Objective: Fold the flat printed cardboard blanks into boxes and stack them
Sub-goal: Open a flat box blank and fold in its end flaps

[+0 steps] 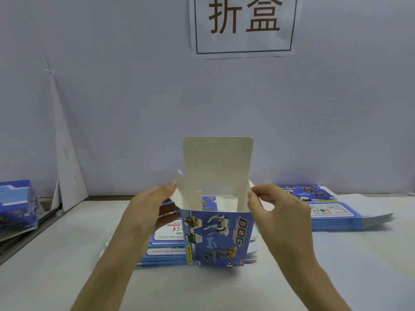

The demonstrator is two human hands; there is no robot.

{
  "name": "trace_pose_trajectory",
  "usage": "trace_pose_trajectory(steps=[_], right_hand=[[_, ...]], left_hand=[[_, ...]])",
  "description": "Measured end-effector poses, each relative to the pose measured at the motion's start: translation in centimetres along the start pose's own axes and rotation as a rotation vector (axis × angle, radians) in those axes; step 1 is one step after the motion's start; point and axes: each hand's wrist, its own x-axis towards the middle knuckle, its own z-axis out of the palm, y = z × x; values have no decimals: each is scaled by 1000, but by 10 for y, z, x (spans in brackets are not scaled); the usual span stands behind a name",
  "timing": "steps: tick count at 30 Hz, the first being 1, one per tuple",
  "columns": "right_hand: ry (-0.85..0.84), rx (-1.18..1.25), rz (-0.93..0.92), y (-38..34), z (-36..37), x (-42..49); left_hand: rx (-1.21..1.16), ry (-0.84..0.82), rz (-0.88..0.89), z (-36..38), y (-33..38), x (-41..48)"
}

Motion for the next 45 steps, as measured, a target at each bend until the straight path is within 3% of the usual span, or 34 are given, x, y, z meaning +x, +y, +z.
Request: trace_pose_trajectory(steps=[5,7,9,12,14,16,21,26,28,30,33,35,37,42,45], right_hand=[[-18,127,128,1,1,-2],[-10,142,143,0,3,-4],[-23,175,156,0,2,-4],[-79,225,145,-5,-1,-4],[-93,247,131,-9,0,-5],[-104,254,137,-11,1,-8],[-131,162,185,-7,-4,-4],[-163,45,205,-4,-10,2],[-180,17,216,-5,-15,5],[-225,6,270,-5,-21,10],[-389,329,503,-9,-26,13],[-469,568,632,-13,-25,12],[-498,557,625,-12,-21,10],[-456,455,584,-7,-24,15],[-540,517,588,-10,-26,14]], left_hand=[[-474,-115,-458,-14,-6,5],[-511,-182,-528,-12,-8,3],[-271,-141,-403,-11,-2,3],[478,184,156,-12,4,-3],[835,387,477,-6,7,-16],[973,442,529,7,8,-26],[883,449,461,19,2,-28],[791,344,480,24,-4,-29],[648,278,484,24,-4,-25],[346,153,415,21,-5,-18],[112,-41,395,25,-16,-16],[236,-112,531,35,-29,-20],[386,-128,607,41,-45,-19],[561,-175,565,37,-73,-4],[569,-157,477,46,-79,-7]])
